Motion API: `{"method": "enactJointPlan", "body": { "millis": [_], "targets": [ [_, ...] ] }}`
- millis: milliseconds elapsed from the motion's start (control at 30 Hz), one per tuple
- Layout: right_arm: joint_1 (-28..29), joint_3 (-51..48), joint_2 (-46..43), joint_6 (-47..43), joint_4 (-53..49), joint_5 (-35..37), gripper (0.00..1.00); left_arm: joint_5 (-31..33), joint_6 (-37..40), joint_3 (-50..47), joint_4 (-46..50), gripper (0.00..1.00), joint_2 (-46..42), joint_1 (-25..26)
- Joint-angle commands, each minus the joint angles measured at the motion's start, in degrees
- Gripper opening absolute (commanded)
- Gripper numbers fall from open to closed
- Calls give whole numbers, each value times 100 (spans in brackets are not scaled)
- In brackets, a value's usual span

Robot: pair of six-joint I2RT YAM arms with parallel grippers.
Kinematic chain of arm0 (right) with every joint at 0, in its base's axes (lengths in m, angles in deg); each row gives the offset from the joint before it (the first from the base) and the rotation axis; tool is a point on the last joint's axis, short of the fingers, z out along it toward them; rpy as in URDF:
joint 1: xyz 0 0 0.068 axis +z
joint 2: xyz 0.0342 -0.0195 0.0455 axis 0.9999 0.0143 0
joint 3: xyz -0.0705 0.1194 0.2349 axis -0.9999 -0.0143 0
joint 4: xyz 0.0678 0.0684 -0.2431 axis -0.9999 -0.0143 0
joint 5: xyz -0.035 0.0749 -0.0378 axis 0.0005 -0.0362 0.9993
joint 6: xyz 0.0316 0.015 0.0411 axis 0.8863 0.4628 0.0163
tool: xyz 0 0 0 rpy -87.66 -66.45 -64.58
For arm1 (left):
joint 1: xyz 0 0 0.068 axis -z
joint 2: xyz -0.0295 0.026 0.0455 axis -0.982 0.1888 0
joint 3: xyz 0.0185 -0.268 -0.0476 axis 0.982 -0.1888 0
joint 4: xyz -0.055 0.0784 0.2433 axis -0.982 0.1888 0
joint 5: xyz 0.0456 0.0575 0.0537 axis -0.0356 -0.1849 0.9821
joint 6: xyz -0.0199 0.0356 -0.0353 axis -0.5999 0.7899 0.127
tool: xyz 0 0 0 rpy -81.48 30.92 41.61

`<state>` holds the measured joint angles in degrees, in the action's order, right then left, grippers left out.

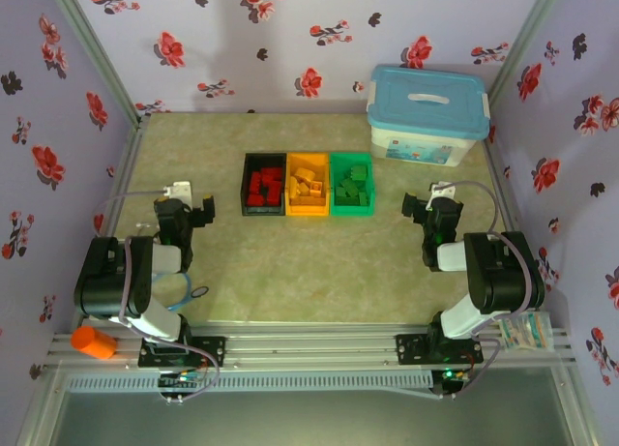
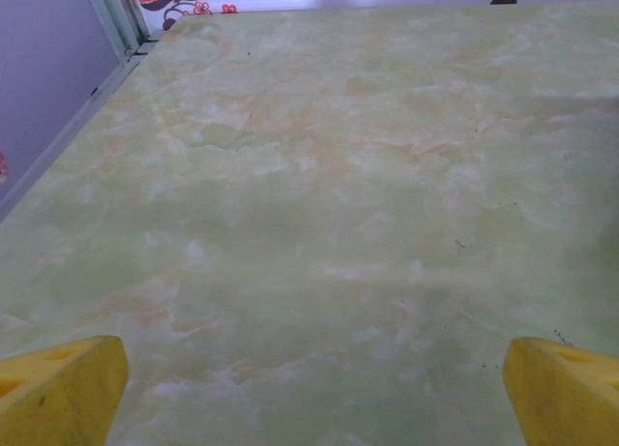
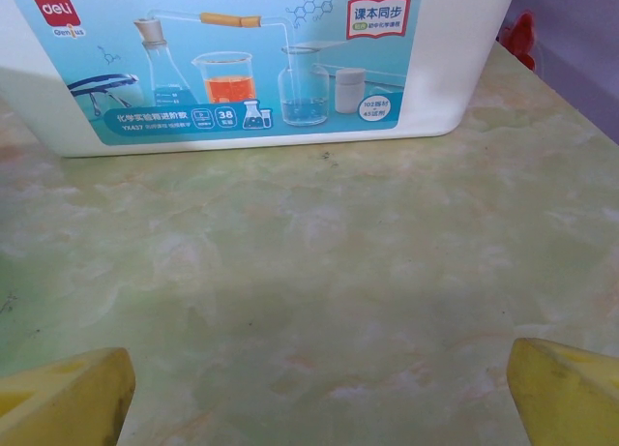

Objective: Sort the legos into containers by color
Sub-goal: Reset both arms

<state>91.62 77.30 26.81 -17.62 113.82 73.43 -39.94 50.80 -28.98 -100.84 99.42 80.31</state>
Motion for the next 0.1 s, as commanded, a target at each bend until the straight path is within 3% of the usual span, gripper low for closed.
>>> {"method": "enactJointPlan", "body": {
  "millis": [0,67],
  "targets": [
    [-33,97,-53,-31,9,-62,99,-219,-56,154,102,100,-49,-122],
    [-33,105,-42,-36,-7,-58,99,-219,-40,138,68,100,-53,-120]
  ]
}}
